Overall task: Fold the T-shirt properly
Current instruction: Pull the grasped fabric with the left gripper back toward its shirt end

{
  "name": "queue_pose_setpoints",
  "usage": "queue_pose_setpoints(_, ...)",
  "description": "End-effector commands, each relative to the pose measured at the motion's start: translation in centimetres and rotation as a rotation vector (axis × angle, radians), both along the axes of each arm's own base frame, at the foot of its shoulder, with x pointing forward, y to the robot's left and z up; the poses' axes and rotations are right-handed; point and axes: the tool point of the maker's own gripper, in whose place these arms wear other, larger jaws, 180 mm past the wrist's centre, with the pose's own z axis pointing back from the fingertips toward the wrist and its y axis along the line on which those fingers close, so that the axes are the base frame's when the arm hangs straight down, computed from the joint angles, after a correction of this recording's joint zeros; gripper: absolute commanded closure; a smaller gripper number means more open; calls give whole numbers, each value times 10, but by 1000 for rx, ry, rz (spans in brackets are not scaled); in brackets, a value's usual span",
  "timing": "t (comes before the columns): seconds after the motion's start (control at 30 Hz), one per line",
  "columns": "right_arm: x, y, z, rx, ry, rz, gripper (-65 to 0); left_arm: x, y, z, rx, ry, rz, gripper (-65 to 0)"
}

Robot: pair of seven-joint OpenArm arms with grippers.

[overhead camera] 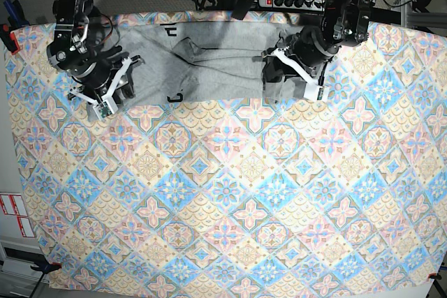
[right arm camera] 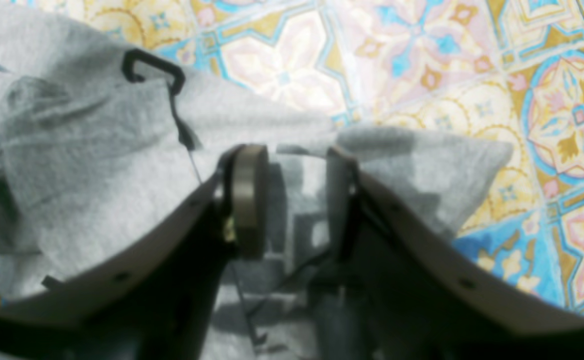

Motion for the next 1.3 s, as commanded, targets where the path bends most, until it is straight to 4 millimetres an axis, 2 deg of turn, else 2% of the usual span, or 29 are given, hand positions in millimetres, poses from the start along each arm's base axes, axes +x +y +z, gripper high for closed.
queue_pose_setpoints(0.0, 9, -1, 13, 6, -50, 5, -188, 6, -3, 10, -23, -37, 1, -100)
queue_pose_setpoints(0.07, 9, -1, 13, 7, -51, 5, -188, 3, -13, 11, -34, -38, -25, -145)
queue_pose_setpoints(0.17, 9, -1, 13, 7, -51, 5, -188, 6, -24, 24, -47, -75, -61, -184)
queue_pose_setpoints(0.3, 9, -1, 13, 7, -51, 5, -188, 8, -34, 46, -56, -141, -109, -191)
queue_pose_setpoints(0.47, 9, -1, 13, 7, -51, 5, -188, 13, -33, 65, -48, -195, -124, -191)
queue_pose_setpoints(0.57, 8, -1, 13, 7, -50, 5, -188, 11, -20, 63, -24, -188, -115, -191)
queue_pose_setpoints(0.67, 8, -3, 12, 6, -47, -2, -188, 13, 10, 59, 29, -179, -60, -191)
queue_pose_setpoints(0.83, 7, -40, 12, -21, -45, -104, -190, 13, 56, 56, 118, -170, 12, -191)
queue_pose_setpoints(0.93, -3, -63, 1, -41, 12, -170, -191, 11, 77, 56, 156, -164, 48, -192)
queue_pose_setpoints(1.0, -12, -80, -7, -56, 57, -215, -191, 10, 83, 55, 168, -161, 54, -192)
queue_pose_setpoints(1.07, -10, -90, -7, -61, 67, -245, -192, 8, 85, 50, 169, -143, 60, -192)
queue_pose_setpoints(1.17, -14, -98, -11, -74, 98, -261, -197, 6, 88, 41, 171, -119, 67, -191)
queue_pose_setpoints(1.27, -15, -98, -10, -86, 109, -249, -242, 6, 89, 38, 169, -110, 70, -191)
